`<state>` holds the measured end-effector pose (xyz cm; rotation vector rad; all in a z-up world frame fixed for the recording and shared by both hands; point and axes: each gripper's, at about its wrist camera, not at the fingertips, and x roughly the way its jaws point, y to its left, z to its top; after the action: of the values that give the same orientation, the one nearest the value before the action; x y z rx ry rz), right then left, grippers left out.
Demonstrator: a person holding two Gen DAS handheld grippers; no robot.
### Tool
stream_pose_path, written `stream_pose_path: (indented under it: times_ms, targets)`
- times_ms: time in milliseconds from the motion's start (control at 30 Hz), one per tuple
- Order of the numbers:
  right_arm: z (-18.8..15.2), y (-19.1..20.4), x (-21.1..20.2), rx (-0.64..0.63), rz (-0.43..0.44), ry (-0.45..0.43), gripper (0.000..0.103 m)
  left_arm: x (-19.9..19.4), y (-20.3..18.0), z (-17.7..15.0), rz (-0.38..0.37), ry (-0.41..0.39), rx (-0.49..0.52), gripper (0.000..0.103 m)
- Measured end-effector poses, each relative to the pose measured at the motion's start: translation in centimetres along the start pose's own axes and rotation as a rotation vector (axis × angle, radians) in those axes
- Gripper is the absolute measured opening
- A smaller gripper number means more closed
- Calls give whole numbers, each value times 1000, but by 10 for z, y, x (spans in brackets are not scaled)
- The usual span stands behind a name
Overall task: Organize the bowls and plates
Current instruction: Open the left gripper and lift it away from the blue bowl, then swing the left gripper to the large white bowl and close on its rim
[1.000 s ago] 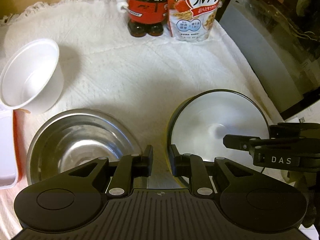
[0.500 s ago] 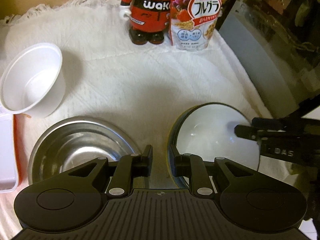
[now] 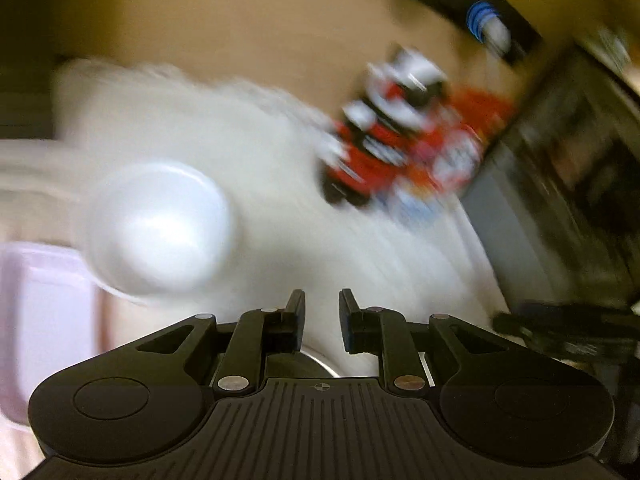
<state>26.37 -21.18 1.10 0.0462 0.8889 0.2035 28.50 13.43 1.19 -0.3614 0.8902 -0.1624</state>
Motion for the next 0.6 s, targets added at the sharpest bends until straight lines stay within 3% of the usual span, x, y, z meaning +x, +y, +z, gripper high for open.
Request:
stream_pose_path:
  times_ms: [233, 333, 467, 600]
  targets:
    - [53, 80, 39, -90, 99, 55, 75, -8, 96, 31, 143, -41, -211, 20]
    - [66, 115, 58, -125, 103, 77, 77, -3, 124, 39, 187, -42, -227, 20]
    - [83, 153, 85, -138, 152, 117, 80, 12, 147, 47, 177, -28, -249, 20]
    - [94, 175, 130, -108, 131, 163, 79, 37, 160, 49, 204, 23, -273, 20]
